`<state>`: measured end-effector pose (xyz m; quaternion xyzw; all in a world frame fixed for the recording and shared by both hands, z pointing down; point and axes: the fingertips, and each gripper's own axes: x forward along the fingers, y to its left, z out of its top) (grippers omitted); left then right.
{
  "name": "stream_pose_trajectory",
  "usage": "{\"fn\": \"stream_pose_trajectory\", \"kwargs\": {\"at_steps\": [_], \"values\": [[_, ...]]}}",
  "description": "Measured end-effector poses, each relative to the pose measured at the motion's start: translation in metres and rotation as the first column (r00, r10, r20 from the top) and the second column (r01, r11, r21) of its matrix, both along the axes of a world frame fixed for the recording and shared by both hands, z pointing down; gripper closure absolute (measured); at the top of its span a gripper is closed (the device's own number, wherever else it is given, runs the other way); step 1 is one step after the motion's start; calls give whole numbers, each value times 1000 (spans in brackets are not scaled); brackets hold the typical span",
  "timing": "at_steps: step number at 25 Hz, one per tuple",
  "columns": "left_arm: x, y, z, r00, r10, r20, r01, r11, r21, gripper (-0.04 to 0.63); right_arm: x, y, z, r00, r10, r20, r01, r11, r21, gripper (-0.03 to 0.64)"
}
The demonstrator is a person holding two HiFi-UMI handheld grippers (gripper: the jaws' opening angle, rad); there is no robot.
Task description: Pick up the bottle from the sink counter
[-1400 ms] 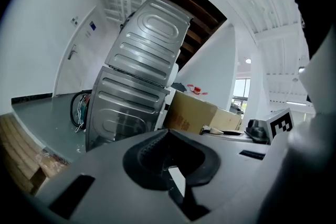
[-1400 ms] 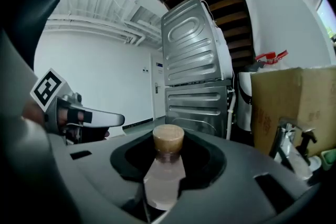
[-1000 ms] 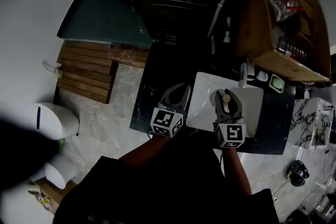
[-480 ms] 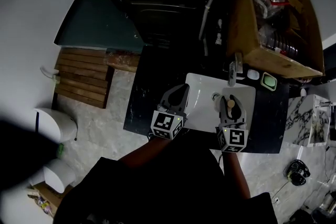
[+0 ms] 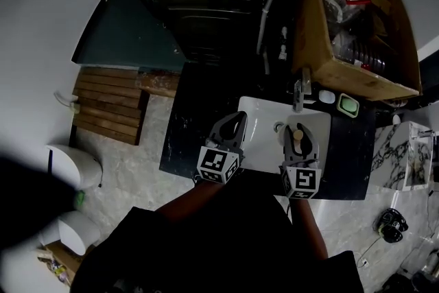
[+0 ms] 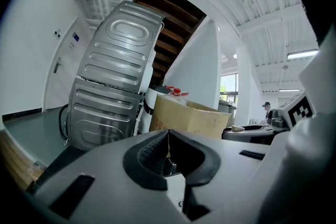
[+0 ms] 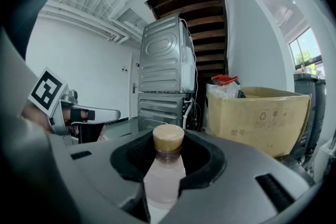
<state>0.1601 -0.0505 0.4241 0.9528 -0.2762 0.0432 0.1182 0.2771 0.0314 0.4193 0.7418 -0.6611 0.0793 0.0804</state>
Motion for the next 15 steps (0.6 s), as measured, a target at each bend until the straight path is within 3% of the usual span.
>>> {"fn": "stream_pose_trajectory", "kwargs": {"at_steps": [15], "values": [[-9,5,-1,1000,-15,21,14,1000,19,580,-6,3,-1,1000,-8,12,8,1000,16,474]]}}
